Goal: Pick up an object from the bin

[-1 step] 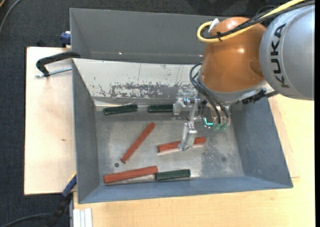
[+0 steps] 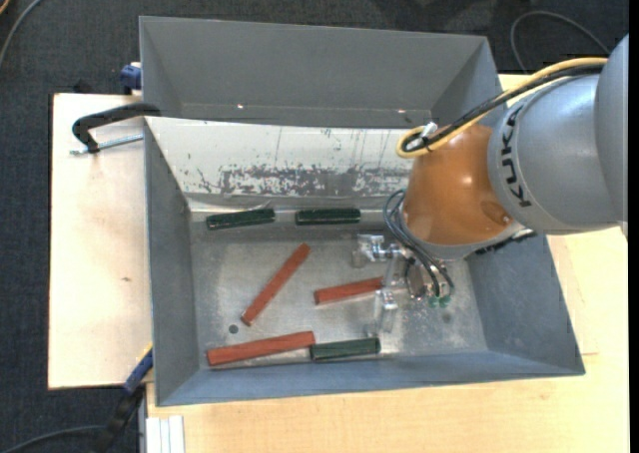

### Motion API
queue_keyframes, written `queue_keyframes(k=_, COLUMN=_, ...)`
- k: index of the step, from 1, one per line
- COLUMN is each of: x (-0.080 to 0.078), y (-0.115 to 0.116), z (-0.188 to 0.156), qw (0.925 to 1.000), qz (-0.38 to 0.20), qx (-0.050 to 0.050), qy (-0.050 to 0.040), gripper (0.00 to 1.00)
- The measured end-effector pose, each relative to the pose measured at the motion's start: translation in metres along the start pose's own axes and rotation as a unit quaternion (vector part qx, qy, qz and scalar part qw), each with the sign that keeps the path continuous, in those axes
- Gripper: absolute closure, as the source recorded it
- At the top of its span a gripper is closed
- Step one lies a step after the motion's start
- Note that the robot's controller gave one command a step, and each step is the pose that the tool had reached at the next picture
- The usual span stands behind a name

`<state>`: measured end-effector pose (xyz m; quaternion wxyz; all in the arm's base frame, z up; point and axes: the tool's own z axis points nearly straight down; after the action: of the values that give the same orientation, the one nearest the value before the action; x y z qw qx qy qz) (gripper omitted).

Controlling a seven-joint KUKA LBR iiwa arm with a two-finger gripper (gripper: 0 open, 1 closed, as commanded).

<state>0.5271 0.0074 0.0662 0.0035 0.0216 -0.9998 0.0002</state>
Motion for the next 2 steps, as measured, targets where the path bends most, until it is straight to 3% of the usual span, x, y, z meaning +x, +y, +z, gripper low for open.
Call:
queue_keyframes(k=1, x=0.0081, y=0.0044, z=-0.036, qw=0.9998, qz=0.02, qx=-0.001, qy=-0.0066, gripper=0.0)
queue_keyframes(k=2, x=0.0082, y=-0.0011, z=-0.0344, qw=0.9848, qz=0.174, qx=-0.002, qy=-0.0054, gripper=0.0)
